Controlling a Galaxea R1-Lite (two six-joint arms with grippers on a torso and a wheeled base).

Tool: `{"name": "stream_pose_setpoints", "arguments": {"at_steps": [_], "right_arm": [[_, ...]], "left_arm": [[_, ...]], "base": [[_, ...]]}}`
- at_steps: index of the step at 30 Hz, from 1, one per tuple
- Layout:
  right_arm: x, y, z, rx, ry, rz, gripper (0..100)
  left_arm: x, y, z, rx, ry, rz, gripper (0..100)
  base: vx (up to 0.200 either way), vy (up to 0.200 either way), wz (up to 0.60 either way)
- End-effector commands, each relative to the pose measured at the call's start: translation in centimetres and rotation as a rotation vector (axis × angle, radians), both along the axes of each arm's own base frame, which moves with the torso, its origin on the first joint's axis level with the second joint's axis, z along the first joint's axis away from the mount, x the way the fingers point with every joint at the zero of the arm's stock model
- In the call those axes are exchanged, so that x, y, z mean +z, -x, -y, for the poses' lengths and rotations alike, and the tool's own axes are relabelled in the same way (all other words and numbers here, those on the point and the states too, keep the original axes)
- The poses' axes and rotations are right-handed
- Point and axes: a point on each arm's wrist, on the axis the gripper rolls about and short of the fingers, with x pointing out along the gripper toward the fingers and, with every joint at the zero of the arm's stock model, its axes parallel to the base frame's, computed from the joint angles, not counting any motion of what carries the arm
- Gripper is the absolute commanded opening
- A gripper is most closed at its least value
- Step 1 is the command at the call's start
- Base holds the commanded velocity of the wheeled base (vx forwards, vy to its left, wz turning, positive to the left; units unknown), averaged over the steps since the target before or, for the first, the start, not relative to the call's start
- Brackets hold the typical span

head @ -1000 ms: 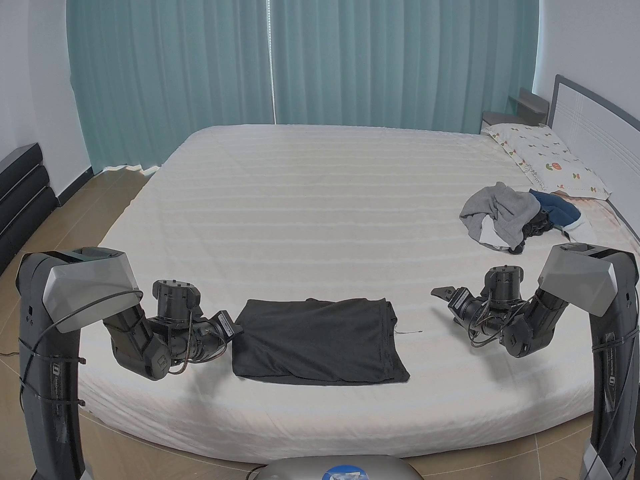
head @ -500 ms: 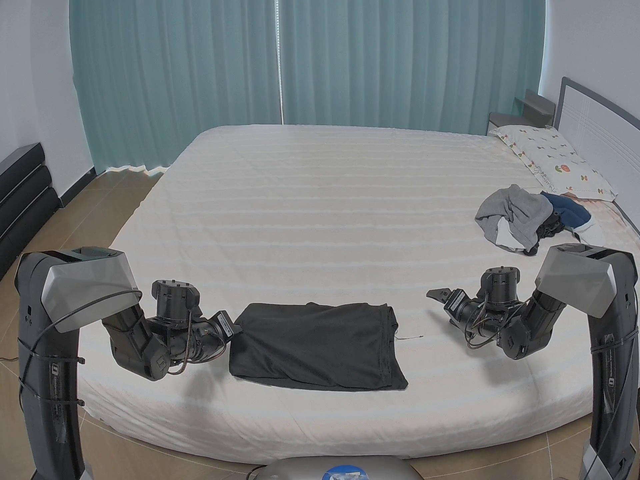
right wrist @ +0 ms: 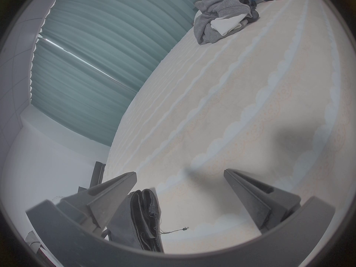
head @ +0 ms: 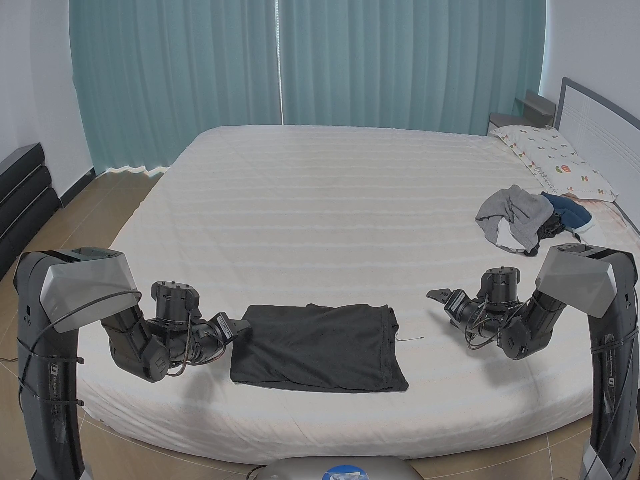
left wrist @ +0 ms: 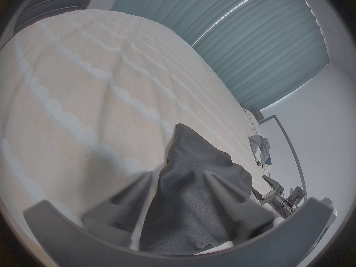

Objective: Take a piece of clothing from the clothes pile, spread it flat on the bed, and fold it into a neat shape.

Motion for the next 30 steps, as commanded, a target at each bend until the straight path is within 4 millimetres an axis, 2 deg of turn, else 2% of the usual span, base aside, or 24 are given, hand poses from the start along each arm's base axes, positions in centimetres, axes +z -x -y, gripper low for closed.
{"name": "stream_pose_setpoints", "arguments": {"at_steps": [1,18,20,24,27,30], "right_arm": [[-0.1,0.0,0.0,0.001,0.0,-0.001,100],[-0.3,0.1,-0.3,-0.013,0.023,0.001,100],[0.0,-0.4,-0.5,-0.037,0.083,0.042,100],[0.3,-0.8,-0.4,-0.056,0.145,0.089,100],[0.2,-0.7,-0.4,-0.049,0.179,0.086,100],[0.6,-1.1,0.0,-0.063,0.267,0.117,100]], "left_arm": [[0.0,0.1,0.0,0.0,0.001,-0.001,100],[0.9,0.6,-0.6,0.057,0.043,-0.015,100],[1.3,0.0,-1.4,0.142,0.027,0.008,100],[2.7,-1.2,-2.1,0.29,-0.042,0.111,100],[4.9,-0.8,-2.1,0.292,-0.043,0.163,100],[6.0,0.1,-2.1,0.281,-0.073,0.185,100]], "base": [[0.0,0.0,0.0],[0.0,0.0,0.0],[0.0,0.0,0.0],[0.0,0.0,0.0],[0.0,0.0,0.0],[0.0,0.0,0.0]]}}
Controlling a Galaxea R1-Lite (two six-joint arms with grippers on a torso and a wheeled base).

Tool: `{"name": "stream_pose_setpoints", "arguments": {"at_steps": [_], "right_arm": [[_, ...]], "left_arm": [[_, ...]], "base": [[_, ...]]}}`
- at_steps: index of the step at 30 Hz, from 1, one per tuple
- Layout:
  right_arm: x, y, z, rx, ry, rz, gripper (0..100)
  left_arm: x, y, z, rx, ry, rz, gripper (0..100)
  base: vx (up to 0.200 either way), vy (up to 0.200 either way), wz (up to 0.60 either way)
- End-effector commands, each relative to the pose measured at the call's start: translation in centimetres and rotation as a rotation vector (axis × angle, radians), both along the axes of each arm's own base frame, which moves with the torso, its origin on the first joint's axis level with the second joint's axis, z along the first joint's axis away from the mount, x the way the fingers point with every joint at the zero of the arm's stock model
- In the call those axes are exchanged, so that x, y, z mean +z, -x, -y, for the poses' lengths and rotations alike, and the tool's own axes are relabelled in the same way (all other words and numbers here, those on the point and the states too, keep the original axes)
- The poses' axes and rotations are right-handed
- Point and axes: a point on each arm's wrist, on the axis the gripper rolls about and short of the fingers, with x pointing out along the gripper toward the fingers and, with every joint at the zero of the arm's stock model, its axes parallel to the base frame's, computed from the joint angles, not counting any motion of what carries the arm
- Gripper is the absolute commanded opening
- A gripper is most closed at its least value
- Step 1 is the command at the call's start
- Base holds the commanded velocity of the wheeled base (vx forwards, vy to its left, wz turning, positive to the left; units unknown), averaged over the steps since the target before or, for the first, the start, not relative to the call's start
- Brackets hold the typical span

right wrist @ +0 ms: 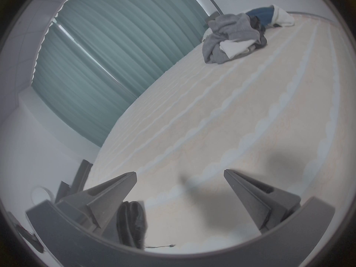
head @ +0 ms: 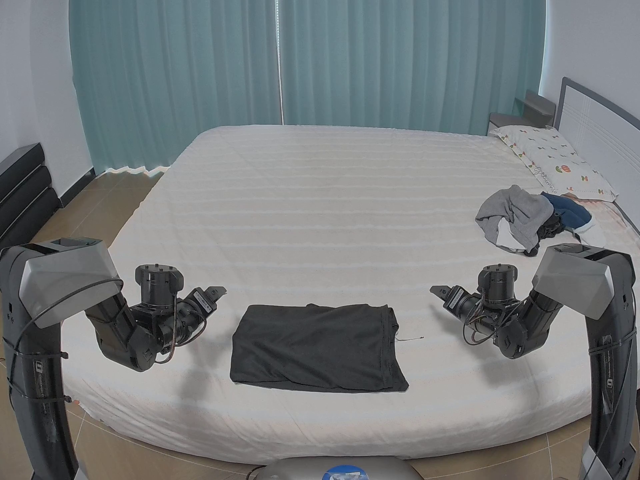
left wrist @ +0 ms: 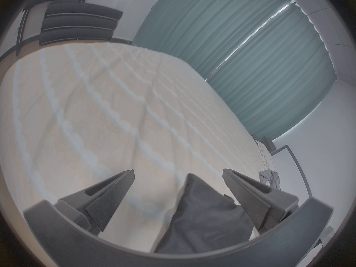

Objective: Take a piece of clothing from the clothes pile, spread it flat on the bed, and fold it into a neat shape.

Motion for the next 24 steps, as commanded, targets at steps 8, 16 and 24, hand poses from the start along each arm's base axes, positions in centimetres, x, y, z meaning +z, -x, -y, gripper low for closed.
{"name": "stream_pose_setpoints", "arguments": {"at_steps": [8,16,24], "right_arm": [[8.2,3.7,1.0,-0.042,0.137,0.131,100],[16.3,12.9,2.1,0.001,0.21,0.272,100],[20.0,22.1,3.9,0.033,0.357,0.433,100]], "left_arm": [[9.3,6.1,-1.4,0.037,-0.134,0.221,100],[15.7,14.1,-2.7,0.04,-0.285,0.423,100],[19.2,21.0,-4.0,0.138,-0.441,0.604,100]], "base": [[0.0,0.0,0.0],[0.0,0.0,0.0],[0.0,0.0,0.0]]}}
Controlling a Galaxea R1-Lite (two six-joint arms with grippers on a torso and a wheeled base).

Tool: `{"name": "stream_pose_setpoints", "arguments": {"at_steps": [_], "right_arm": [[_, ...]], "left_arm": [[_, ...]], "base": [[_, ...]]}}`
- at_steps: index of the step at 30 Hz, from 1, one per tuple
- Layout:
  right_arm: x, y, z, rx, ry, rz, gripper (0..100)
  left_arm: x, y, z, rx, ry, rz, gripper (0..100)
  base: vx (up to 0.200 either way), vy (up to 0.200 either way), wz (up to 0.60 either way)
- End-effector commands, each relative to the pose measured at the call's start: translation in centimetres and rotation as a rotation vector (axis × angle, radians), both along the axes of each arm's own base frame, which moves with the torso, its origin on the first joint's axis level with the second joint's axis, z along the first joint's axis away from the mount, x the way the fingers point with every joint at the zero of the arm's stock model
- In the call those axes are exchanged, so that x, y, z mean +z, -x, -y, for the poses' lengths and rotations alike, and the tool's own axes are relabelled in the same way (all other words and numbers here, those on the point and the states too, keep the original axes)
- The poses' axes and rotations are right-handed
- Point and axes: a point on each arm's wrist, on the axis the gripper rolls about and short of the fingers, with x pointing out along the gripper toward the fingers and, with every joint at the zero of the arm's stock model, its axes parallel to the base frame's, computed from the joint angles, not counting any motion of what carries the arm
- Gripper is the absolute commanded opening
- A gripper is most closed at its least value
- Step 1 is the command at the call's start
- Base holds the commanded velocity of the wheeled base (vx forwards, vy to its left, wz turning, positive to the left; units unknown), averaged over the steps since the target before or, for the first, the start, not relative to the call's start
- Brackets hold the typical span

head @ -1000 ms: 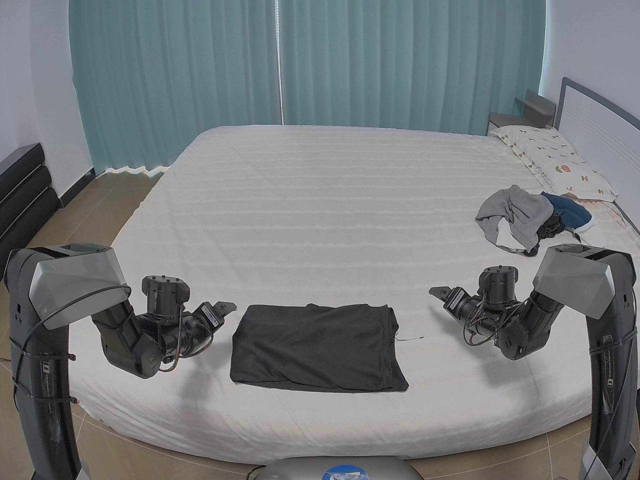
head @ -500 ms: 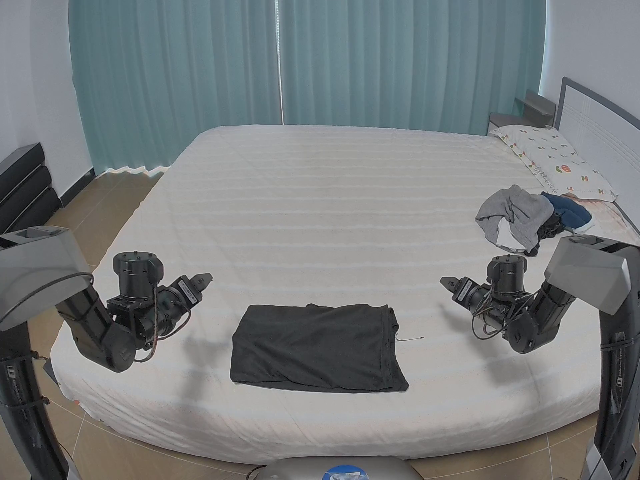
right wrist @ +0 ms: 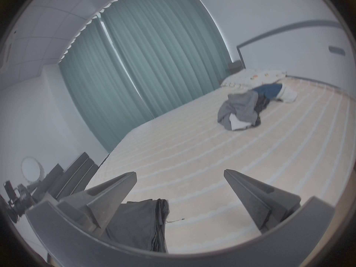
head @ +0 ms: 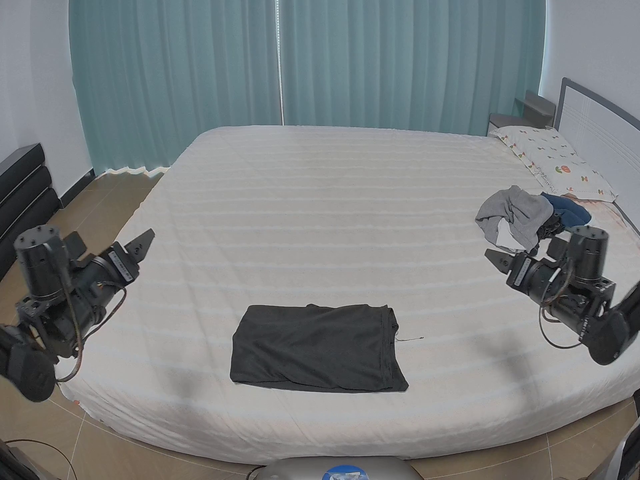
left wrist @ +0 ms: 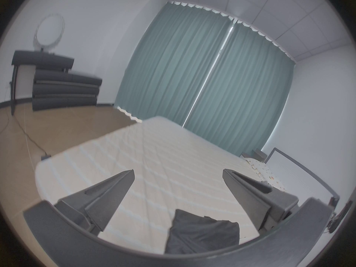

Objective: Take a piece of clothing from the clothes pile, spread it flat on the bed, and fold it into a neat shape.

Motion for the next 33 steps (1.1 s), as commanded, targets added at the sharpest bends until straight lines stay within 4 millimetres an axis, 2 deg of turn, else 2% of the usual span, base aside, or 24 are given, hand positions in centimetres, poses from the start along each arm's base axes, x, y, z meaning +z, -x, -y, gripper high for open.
{"name": "stream_pose_setpoints", "arguments": {"at_steps": [1,5,10,11,12,14,15,16,18,22,27,30,33], "right_arm": [[5.2,11.3,2.0,0.035,0.157,0.233,100],[6.0,15.1,2.9,0.031,0.216,0.315,100],[5.6,19.4,3.9,0.014,0.247,0.326,100],[5.5,19.8,3.9,0.013,0.252,0.326,100],[5.3,21.2,4.2,0.01,0.273,0.325,100],[5.2,22.7,4.5,0.003,0.297,0.328,100],[5.2,22.7,4.5,0.003,0.297,0.328,100],[5.1,24.2,4.8,-0.015,0.316,0.326,100],[4.8,25.6,5.1,-0.04,0.326,0.322,100],[3.7,28.7,5.5,-0.083,0.386,0.285,100],[2.7,32.4,5.5,-0.101,0.417,0.248,100],[1.8,33.8,5.5,-0.108,0.434,0.246,100],[0.9,34.0,5.4,-0.103,0.452,0.255,100]], "left_arm": [[4.3,9.8,-1.7,0.085,-0.156,0.246,100],[4.8,13.8,-2.3,0.102,-0.226,0.302,100],[5.6,18.8,-3.1,0.136,-0.246,0.344,100],[5.5,19.2,-3.2,0.137,-0.249,0.341,100],[5.3,20.9,-3.5,0.14,-0.268,0.323,100],[5.0,22.7,-3.7,0.138,-0.29,0.308,100],[5.0,22.7,-3.7,0.138,-0.29,0.308,100],[4.5,24.6,-4.0,0.138,-0.321,0.305,100],[4.1,26.1,-4.3,0.144,-0.352,0.308,100],[3.1,28.1,-4.4,0.205,-0.407,0.336,100],[2.0,29.7,-4.1,0.29,-0.489,0.345,100],[1.2,30.4,-3.9,0.308,-0.519,0.347,100],[0.8,30.2,-3.9,0.292,-0.524,0.34,100]], "base": [[0.0,0.0,0.0],[0.0,0.0,0.0],[0.0,0.0,0.0],[0.0,0.0,0.0],[0.0,0.0,0.0],[0.0,0.0,0.0],[0.0,0.0,0.0],[0.0,0.0,0.0],[0.0,0.0,0.0],[0.0,0.0,0.0],[0.0,0.0,0.0],[0.0,0.0,0.0],[0.0,0.0,0.0]]}}
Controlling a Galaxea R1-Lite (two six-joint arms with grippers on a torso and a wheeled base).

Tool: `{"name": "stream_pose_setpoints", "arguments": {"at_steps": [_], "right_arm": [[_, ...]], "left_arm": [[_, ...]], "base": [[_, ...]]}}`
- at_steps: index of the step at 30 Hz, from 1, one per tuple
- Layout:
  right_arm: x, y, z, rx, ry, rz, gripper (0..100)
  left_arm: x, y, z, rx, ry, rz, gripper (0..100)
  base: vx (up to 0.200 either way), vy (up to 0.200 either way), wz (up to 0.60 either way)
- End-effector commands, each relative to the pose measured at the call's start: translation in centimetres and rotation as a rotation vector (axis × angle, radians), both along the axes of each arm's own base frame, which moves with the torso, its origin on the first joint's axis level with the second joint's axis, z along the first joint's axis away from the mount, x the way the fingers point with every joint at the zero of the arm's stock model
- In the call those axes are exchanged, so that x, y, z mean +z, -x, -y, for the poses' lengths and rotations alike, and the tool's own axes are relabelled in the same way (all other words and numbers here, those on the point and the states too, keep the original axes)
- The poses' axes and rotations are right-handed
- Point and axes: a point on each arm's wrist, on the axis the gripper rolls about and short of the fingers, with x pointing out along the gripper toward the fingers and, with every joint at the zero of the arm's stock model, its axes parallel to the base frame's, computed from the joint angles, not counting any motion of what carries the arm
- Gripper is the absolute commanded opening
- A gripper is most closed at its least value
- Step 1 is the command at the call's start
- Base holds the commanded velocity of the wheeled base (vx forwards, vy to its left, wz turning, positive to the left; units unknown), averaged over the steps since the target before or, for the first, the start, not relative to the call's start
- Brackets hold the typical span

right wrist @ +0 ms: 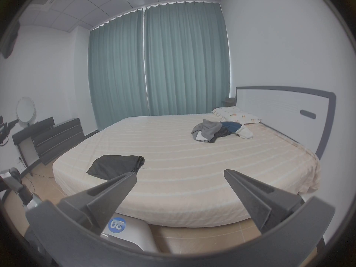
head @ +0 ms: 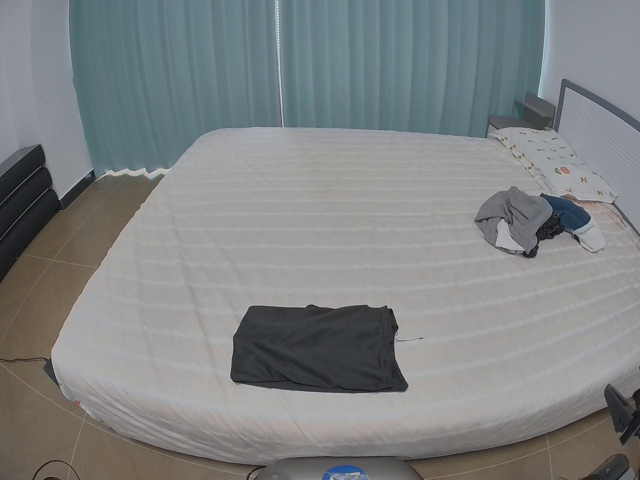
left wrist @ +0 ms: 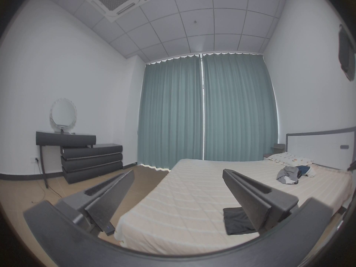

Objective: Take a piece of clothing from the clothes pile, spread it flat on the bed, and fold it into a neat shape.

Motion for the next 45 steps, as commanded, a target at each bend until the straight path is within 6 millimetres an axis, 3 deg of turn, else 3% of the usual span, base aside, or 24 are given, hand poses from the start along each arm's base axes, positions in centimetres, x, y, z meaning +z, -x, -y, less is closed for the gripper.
{"name": "stream_pose_setpoints", "arguments": {"at_steps": [1,8,12,15,24,34,45], "right_arm": [[-1.1,4.5,-0.1,-0.037,0.046,0.206,100],[-2.0,3.2,-0.1,-0.019,0.045,0.274,100],[-4.4,1.6,-0.1,-0.017,0.064,0.346,100],[-4.3,1.5,-0.2,-0.003,0.077,0.373,100],[-6.0,1.4,-0.2,-0.001,0.038,0.205,100],[-5.9,1.4,-0.2,0.005,0.038,0.216,100],[-5.9,1.4,-0.2,0.004,0.04,0.216,100]], "left_arm": [[-2.0,2.9,0.3,0.066,-0.064,0.082,100],[-4.1,1.2,0.4,0.012,-0.089,0.106,100],[-6.5,-0.2,0.6,-0.076,-0.133,0.157,100],[-6.6,-0.3,0.6,-0.092,-0.129,0.149,100],[-9.4,-0.9,0.8,-0.182,-0.119,-0.124,100],[-9.5,-0.8,1.2,-0.374,-0.089,-0.127,100],[-9.5,-0.9,0.8,-0.207,-0.094,-0.132,100]], "base": [[0.0,0.0,0.0],[0.0,0.0,0.0],[0.0,0.0,0.0],[0.0,0.0,0.0],[0.0,0.0,0.0],[0.0,0.0,0.0],[0.0,0.0,0.0]]}}
